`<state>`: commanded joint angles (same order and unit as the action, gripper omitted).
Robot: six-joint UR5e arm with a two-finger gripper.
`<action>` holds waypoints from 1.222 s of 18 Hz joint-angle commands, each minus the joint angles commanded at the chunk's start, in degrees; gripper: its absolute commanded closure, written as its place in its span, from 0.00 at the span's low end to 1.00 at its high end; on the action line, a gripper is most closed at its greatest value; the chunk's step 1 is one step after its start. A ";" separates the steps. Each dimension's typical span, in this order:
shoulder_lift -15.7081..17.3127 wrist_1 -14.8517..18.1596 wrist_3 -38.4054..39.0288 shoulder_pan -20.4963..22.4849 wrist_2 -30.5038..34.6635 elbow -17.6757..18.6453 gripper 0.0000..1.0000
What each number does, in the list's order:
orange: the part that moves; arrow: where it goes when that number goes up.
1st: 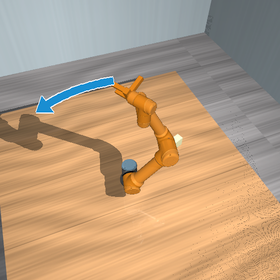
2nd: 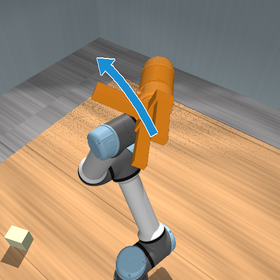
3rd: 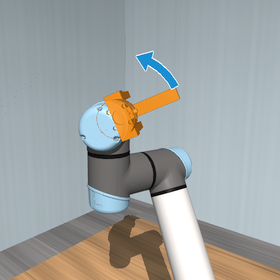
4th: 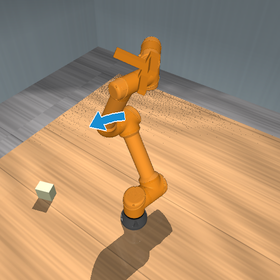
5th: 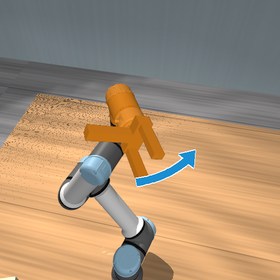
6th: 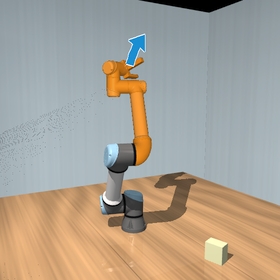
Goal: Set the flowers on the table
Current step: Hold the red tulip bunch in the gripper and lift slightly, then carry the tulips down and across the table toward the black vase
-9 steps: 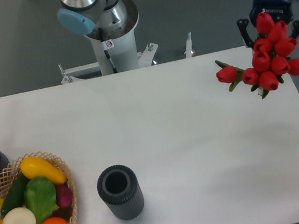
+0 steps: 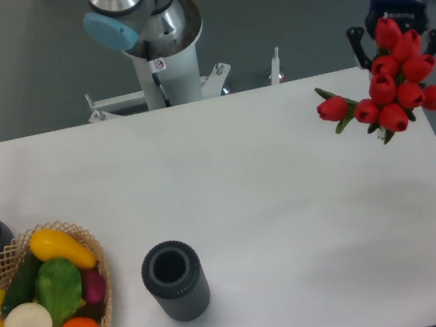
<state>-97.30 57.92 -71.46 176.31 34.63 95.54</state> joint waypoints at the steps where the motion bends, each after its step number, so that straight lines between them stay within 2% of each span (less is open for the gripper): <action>1: 0.00 0.00 0.09 0.00 0.09 0.00 0.73; 5: 0.00 0.09 0.70 -0.18 0.70 0.00 0.73; 10: -0.17 0.09 1.49 -4.04 13.24 -0.26 0.73; 13: -0.17 -0.09 5.61 -5.36 17.30 -0.17 0.73; 16: -0.26 -0.09 6.33 -6.85 20.91 0.26 0.73; 19: -1.40 -0.09 6.24 -9.13 26.43 0.18 0.73; 22: -3.95 -0.35 5.63 -12.64 31.63 -0.26 0.73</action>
<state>-101.24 57.57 -65.83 163.67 66.26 95.28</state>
